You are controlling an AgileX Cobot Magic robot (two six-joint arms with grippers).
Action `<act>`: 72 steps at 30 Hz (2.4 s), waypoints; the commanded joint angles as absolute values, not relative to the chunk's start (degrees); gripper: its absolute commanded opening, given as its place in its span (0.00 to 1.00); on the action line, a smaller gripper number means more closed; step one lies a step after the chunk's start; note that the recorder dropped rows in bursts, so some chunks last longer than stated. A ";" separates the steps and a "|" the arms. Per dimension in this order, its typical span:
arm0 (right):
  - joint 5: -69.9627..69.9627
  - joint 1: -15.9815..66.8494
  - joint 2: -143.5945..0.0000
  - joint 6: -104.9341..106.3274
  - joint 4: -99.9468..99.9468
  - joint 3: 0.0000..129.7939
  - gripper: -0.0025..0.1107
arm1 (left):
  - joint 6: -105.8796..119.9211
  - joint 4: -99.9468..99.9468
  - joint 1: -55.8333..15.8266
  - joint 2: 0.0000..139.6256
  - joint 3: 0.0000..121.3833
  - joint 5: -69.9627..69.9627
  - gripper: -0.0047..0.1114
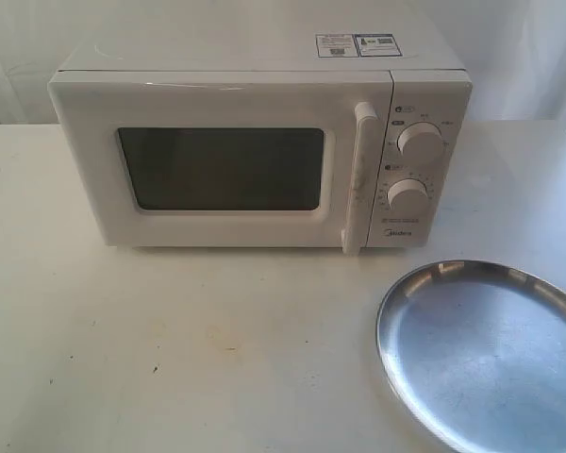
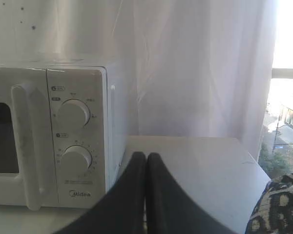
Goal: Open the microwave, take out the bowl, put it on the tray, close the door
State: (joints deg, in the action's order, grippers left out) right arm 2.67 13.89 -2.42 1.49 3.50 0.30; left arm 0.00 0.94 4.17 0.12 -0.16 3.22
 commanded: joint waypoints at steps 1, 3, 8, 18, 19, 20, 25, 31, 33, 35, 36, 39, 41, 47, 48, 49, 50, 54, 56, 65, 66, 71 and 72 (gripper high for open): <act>2.78 13.65 -2.17 1.45 2.97 0.00 0.02 | 0.00 0.50 3.88 0.00 0.00 3.44 0.04; 2.78 13.65 -2.17 1.45 2.97 0.00 0.02 | 0.00 0.50 3.88 0.00 0.00 3.44 0.04; 2.78 13.65 -2.17 1.45 2.97 0.00 0.02 | 0.00 0.50 3.88 0.00 0.00 3.44 0.04; 2.78 13.65 -2.17 1.45 2.97 0.00 0.02 | 0.00 0.50 3.88 0.00 0.00 3.44 0.04; 2.78 13.65 -2.17 1.45 2.97 0.00 0.02 | 0.00 0.50 3.88 0.00 0.00 3.44 0.04; 2.78 13.65 -2.17 1.45 2.97 0.00 0.02 | 0.00 0.50 3.88 0.00 0.00 3.44 0.04; 3.03 13.65 -2.17 1.31 2.97 0.00 0.02 | 0.00 0.50 3.88 0.00 0.00 3.44 0.04; 5.65 13.65 -2.17 1.21 2.97 0.00 0.02 | 0.00 0.50 3.88 0.00 0.00 3.44 0.04; 5.42 13.65 -2.17 1.08 2.97 0.00 0.02 | 0.00 0.50 3.88 0.00 0.00 3.44 0.04; 5.35 13.65 -2.17 0.00 2.97 0.00 0.02 | 0.00 0.50 3.88 0.00 0.00 3.44 0.04; 5.48 13.65 -2.17 -0.87 2.97 0.00 0.02 | 0.00 0.50 3.88 0.00 0.00 3.44 0.04; 6.38 13.65 -2.17 -8.21 2.97 0.00 0.02 | 0.00 0.50 3.88 0.00 0.00 3.44 0.04; 7.23 13.65 -2.17 -13.56 2.97 0.00 0.02 | 0.00 0.50 3.88 0.00 0.00 3.44 0.04; 15.70 13.65 -2.17 -13.77 2.97 0.00 0.02 | 0.00 0.50 3.88 0.00 0.00 3.44 0.04; 18.11 13.65 -2.17 -15.37 2.97 0.00 0.02 | 0.00 0.50 3.88 0.00 0.00 3.44 0.04; 20.48 13.65 -2.17 -19.33 2.86 0.00 0.02 | 0.00 0.50 3.88 0.00 0.00 3.44 0.04; 23.39 13.79 -2.17 -24.70 0.95 0.00 0.02 | 0.00 0.50 3.88 0.00 0.00 3.44 0.04; 36.95 13.93 -2.72 -45.56 -28.88 1.23 0.02 | 0.00 0.50 3.88 0.00 0.00 3.44 0.04; 41.59 13.93 -4.00 -56.60 -42.45 4.46 0.02 | 0.00 0.50 3.88 0.00 0.00 3.44 0.04; 38.66 13.93 -24.33 -67.30 -61.97 20.00 0.02 | 0.00 0.50 3.88 0.00 0.00 3.44 0.04; 38.85 13.93 -27.55 -66.36 -62.06 20.70 0.02 | 0.00 0.50 3.88 0.00 0.00 3.44 0.04; 44.08 13.93 -48.89 -59.33 -62.34 24.33 0.02 | 0.00 0.50 3.88 0.00 0.00 3.44 0.04; 47.44 13.93 -52.91 -57.07 -62.34 24.42 0.02 | 0.00 0.50 3.88 0.00 0.00 3.44 0.04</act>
